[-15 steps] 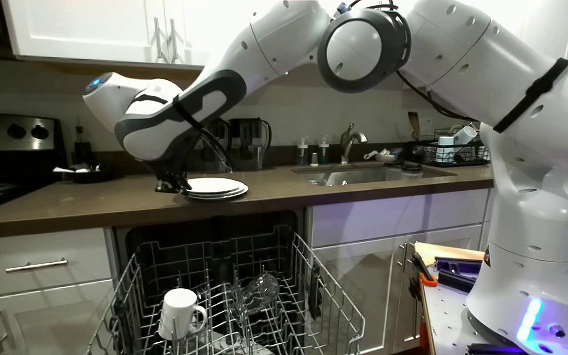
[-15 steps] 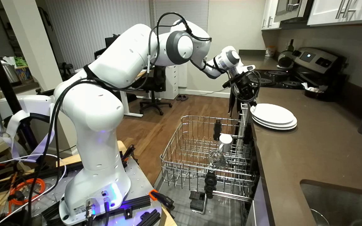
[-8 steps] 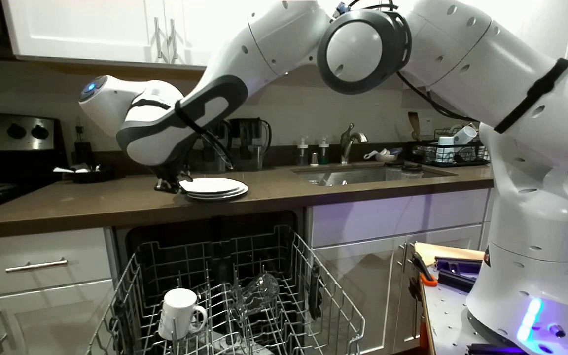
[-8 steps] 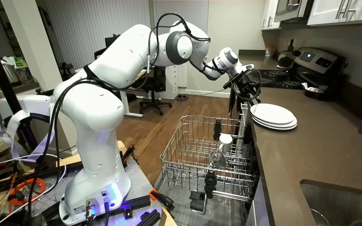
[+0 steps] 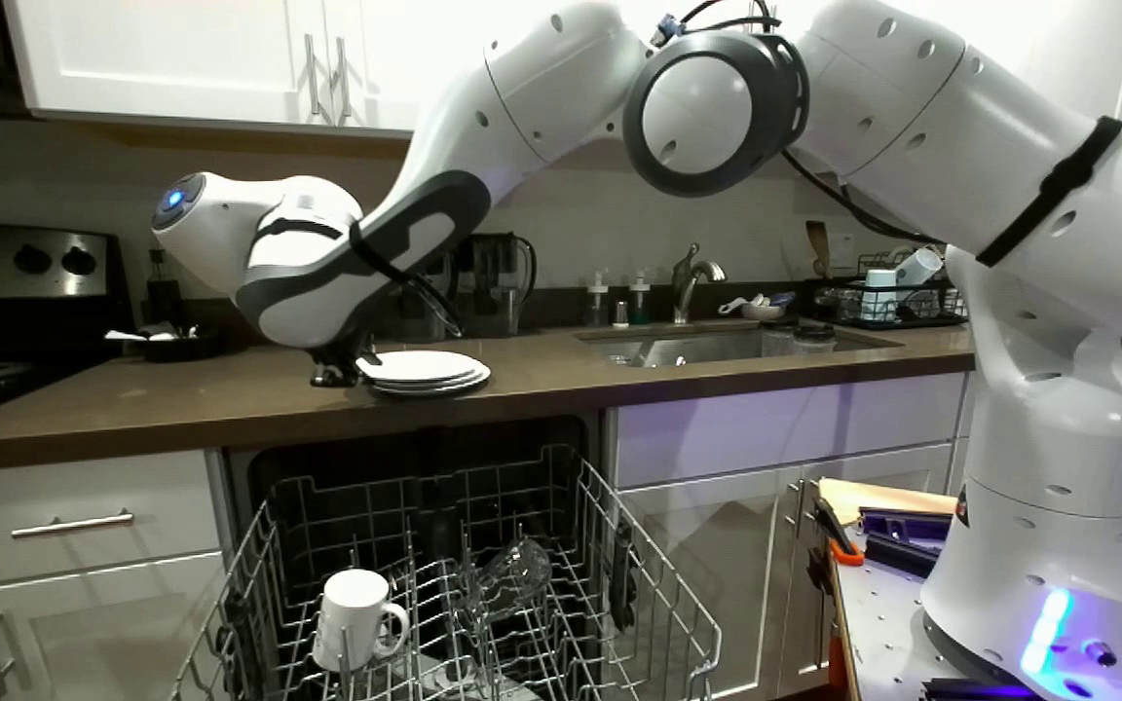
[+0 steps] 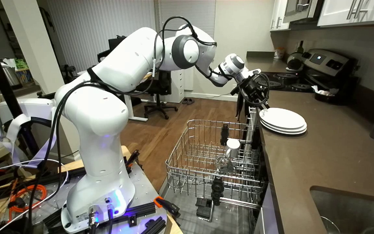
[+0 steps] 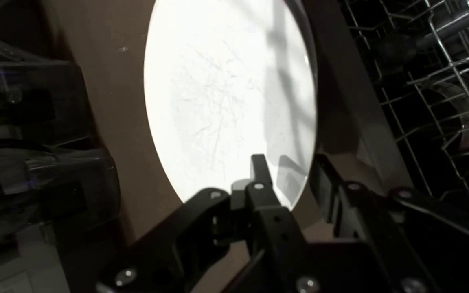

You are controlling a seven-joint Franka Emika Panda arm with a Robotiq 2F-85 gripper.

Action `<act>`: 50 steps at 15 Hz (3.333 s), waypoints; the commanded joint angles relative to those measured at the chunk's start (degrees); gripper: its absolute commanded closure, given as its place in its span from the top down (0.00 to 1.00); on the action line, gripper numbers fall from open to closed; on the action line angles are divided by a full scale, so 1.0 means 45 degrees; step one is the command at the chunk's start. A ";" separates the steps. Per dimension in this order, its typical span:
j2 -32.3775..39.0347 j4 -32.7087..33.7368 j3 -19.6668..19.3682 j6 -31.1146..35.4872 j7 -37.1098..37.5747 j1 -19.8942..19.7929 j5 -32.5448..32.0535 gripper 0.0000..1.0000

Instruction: Remove the topmost plate from the stack on the counter and put it inside the dishwasher

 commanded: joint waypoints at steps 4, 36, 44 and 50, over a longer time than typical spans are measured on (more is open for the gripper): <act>0.0097 -0.0073 -0.0080 -0.0101 0.0310 0.0063 -0.0401 0.35; -0.0001 -0.0451 0.0136 -0.0560 0.1274 0.0071 -0.1405 0.07; -0.0017 -0.0481 0.0279 -0.0561 0.1230 -0.0001 -0.1274 0.07; -0.0012 -0.0489 0.0328 -0.0577 0.1214 -0.0031 -0.1240 0.11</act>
